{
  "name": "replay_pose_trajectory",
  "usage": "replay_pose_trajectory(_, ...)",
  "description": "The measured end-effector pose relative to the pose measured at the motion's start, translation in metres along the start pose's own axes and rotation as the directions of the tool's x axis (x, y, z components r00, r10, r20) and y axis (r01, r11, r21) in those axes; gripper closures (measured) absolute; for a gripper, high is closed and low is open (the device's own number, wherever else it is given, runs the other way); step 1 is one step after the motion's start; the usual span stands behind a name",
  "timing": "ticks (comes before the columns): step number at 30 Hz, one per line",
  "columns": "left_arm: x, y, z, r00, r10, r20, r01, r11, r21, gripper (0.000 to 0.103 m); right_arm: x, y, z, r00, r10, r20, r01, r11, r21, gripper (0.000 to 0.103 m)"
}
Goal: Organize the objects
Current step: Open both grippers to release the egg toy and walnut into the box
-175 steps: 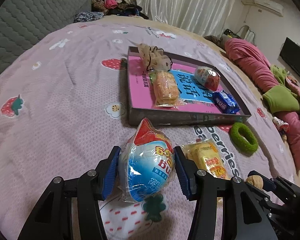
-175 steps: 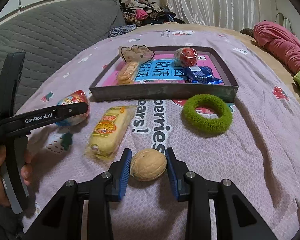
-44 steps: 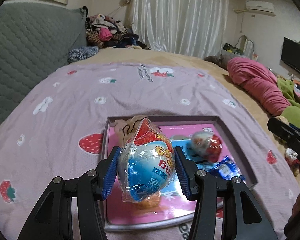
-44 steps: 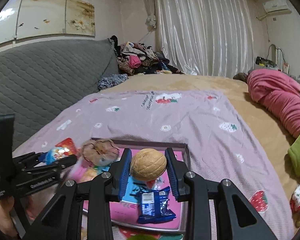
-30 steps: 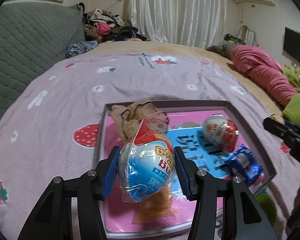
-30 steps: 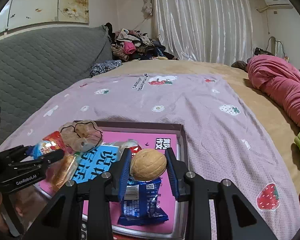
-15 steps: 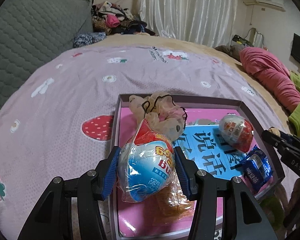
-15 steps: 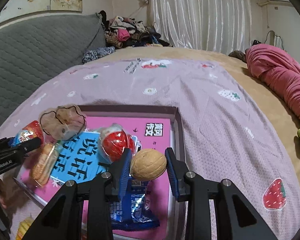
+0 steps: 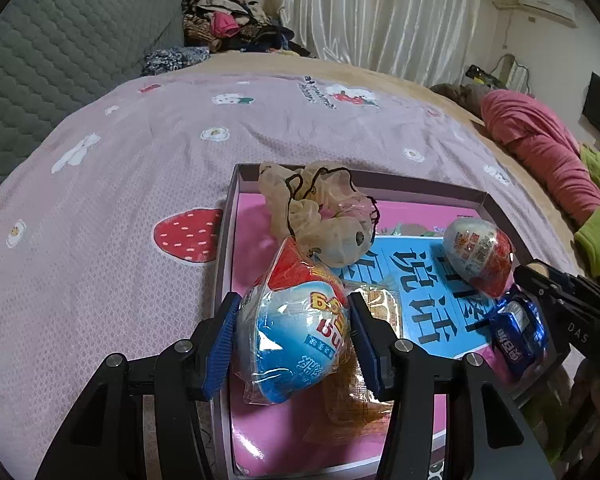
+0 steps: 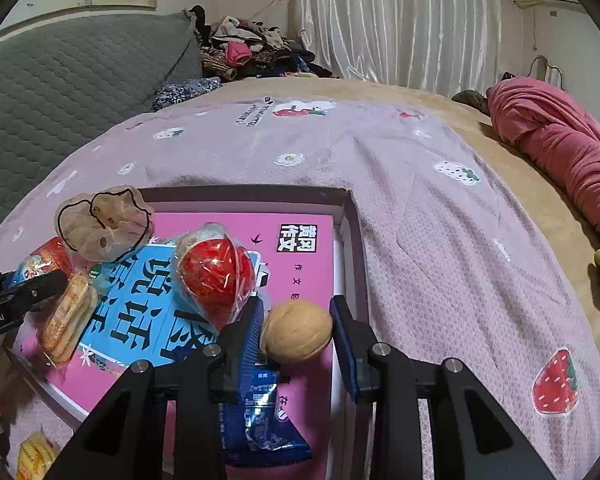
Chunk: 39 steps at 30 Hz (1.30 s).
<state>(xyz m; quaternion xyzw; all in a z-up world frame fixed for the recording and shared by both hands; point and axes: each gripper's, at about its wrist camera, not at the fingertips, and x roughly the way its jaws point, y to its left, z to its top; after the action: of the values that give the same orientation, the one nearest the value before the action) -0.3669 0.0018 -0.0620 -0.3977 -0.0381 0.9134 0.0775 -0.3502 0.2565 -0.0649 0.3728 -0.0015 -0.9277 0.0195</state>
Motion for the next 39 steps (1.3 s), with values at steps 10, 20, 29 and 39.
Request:
replay_pose_trajectory(10, 0.0026, -0.0022, -0.0001, 1.0, -0.002, -0.002, 0.002, 1.0, -0.003, 0.047, 0.001, -0.003, -0.002, 1.0, 0.001, -0.011, -0.001, 1.0, 0.01, 0.068)
replay_pose_trajectory(20, 0.0016, -0.0043, -0.0004, 1.0, 0.007, -0.006, -0.007, 1.0, 0.012, 0.036, 0.0032, -0.004, -0.003, 1.0, 0.008, -0.022, -0.008, 1.0, 0.012, 0.063)
replay_pose_trajectory(29, 0.0004, -0.0044, -0.0014, 1.0, -0.001, -0.006, 0.001, 1.0, 0.018, 0.033, 0.0028, -0.0041, -0.0025, 1.0, 0.01, -0.019, -0.01, 1.0, 0.019, 0.06)
replay_pose_trajectory(39, -0.0062, -0.0083, -0.0014, 1.0, 0.007, 0.01, -0.007, 0.999, 0.037, 0.026, -0.0051, -0.0053, -0.0005, 1.0, 0.02, -0.002, -0.02, 0.999, 0.029, 0.056)
